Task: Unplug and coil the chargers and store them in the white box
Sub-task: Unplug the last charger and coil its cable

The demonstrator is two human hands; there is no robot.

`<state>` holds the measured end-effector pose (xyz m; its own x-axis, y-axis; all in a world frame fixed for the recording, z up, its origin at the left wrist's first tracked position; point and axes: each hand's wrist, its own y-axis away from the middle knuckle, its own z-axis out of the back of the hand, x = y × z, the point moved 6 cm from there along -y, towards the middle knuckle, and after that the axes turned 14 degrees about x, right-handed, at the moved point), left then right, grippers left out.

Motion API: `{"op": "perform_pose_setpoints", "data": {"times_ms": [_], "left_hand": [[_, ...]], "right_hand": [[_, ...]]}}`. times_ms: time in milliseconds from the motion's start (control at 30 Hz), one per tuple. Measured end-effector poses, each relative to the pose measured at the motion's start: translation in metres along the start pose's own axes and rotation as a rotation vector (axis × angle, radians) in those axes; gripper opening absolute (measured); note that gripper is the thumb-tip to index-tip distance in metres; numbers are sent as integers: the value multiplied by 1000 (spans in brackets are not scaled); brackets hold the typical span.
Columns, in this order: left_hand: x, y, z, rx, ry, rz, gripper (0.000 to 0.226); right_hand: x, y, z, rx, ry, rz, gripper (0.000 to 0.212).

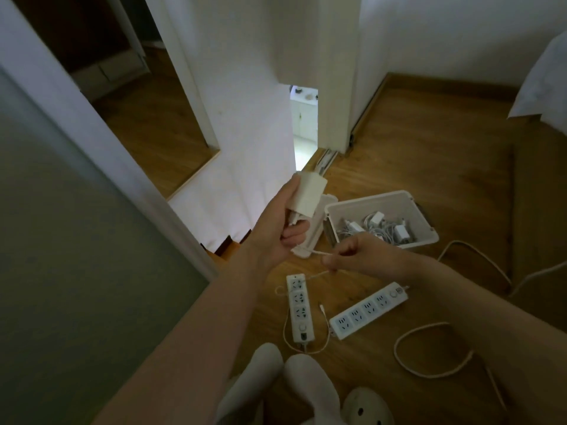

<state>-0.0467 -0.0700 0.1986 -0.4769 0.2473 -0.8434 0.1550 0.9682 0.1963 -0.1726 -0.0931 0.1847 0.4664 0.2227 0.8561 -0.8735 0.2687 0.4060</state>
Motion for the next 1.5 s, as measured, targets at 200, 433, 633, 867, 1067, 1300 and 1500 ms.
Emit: {"op": "perform_pose_setpoints", "data": {"times_ms": [200, 433, 633, 867, 1067, 1300, 1500], "left_hand": [[4, 34, -7, 130, -589, 217, 70], [14, 54, -13, 46, -876, 244, 46], [14, 70, -8, -178, -1279, 224, 29], [12, 79, -8, -479, -1321, 245, 28], [18, 78, -6, -614, -935, 271, 24], [23, 68, -18, -614, -432, 143, 38], [22, 66, -46, -418, 175, 30, 33]], "right_hand": [[5, 21, 20, -127, 93, -30, 23], [31, 30, 15, -341, 386, -144, 24], [36, 38, -5, -438, 473, -165, 26], [47, 51, -40, -404, 449, -121, 30], [41, 53, -64, -382, 434, -102, 31], [48, 38, -98, -243, 387, -29, 20], [31, 36, -94, -176, 322, -98, 19]]}}
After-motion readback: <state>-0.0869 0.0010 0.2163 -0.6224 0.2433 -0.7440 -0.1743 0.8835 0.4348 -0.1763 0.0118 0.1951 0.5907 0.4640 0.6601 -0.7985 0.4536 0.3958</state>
